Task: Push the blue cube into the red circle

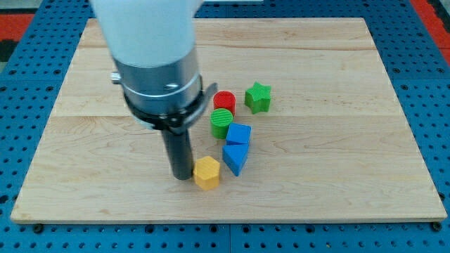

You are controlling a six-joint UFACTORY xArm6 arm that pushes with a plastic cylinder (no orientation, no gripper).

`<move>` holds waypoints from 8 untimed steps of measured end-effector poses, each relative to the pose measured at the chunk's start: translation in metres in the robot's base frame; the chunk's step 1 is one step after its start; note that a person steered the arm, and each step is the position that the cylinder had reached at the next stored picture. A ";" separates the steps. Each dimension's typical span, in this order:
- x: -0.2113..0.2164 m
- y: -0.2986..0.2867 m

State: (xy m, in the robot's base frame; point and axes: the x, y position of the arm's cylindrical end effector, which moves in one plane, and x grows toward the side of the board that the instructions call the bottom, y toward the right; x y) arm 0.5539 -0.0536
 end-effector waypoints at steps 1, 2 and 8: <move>0.001 0.008; 0.017 0.008; -0.028 0.088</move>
State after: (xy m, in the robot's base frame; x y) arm 0.5258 0.0345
